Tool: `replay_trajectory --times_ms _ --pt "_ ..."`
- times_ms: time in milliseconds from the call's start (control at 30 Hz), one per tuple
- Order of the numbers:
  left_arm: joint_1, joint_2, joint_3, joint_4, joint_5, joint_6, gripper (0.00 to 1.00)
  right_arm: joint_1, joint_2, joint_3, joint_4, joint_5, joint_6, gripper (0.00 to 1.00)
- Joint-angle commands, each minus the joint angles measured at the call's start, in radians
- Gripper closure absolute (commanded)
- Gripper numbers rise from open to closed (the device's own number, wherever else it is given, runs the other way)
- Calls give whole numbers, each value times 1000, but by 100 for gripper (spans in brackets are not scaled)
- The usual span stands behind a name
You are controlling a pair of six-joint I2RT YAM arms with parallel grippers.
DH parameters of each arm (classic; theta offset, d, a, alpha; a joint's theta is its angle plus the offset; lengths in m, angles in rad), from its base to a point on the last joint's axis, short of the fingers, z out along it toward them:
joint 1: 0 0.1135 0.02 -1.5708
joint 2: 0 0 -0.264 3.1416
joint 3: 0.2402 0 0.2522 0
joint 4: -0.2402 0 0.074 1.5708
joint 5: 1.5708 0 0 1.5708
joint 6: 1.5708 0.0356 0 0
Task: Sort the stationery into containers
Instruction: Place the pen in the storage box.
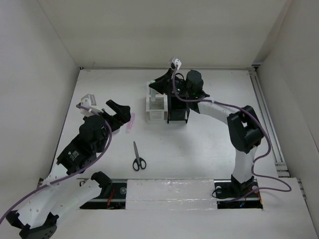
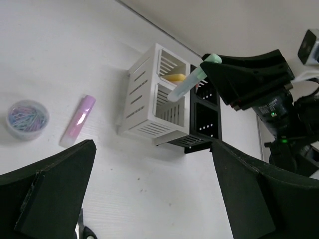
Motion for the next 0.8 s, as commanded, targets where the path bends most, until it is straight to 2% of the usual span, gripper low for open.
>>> replay_trajectory --times_ms 0,300,533,567,633,767 --pt "3 -30 -8 -71 -51 -12 0 -28 54 115 114 14 -28 100" --pt "3 -1 -52 -12 39 7 0 -69 182 273 102 5 -18 100" --pt "3 37 -61 13 51 16 0 -97 262 317 87 -15 -18 100" --pt "3 48 -61 13 51 16 0 -97 262 317 87 -27 -18 94" --pt "3 48 -61 13 51 16 0 -97 274 317 87 -27 -18 92" --pt "3 57 -61 13 51 16 0 -97 283 296 108 -61 -9 63"
